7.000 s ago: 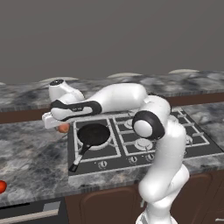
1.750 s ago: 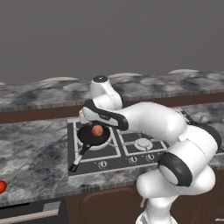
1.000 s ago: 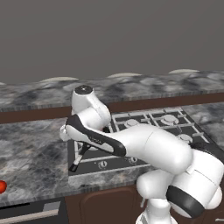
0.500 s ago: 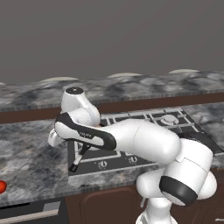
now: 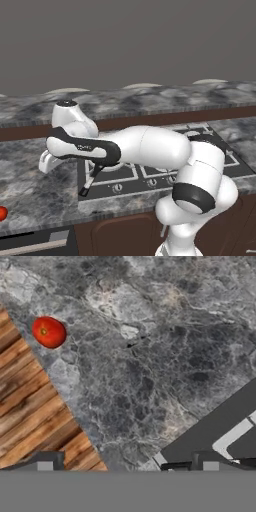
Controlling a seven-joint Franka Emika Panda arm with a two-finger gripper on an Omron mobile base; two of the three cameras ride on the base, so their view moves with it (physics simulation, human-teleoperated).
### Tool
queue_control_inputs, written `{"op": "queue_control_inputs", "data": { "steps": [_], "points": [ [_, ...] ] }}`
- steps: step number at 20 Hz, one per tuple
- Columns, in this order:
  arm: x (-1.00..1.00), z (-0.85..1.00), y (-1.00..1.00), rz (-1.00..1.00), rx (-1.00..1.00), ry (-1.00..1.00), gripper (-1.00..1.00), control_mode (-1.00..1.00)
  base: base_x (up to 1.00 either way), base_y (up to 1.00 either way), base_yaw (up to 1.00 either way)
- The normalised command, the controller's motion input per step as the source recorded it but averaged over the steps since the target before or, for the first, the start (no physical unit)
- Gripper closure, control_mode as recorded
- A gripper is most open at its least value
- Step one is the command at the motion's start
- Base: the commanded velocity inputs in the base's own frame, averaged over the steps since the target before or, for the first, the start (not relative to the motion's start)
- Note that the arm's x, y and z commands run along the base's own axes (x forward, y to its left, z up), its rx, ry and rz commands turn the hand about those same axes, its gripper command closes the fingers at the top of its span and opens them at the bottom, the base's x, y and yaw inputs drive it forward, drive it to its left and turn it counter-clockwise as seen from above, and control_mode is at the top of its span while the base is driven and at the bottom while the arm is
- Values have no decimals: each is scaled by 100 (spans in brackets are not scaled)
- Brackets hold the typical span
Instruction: Place the pan on the front left burner on the stove. Then place the tomato and the onion in the pan and turn on the front left burner.
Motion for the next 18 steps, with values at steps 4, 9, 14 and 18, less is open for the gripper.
{"op": "queue_control_inputs", "data": {
  "steps": [4,9,14,18],
  "points": [
    [-40,-15,38,14,-4,0,-100,-100,0,0,0],
    [-23,-16,29,14,-1,0,-100,-100,0,0,0],
    [-20,-17,32,15,0,0,-100,-100,0,0,0],
    [-2,-17,35,14,0,0,-100,-100,0,0,0]
  ]
}}
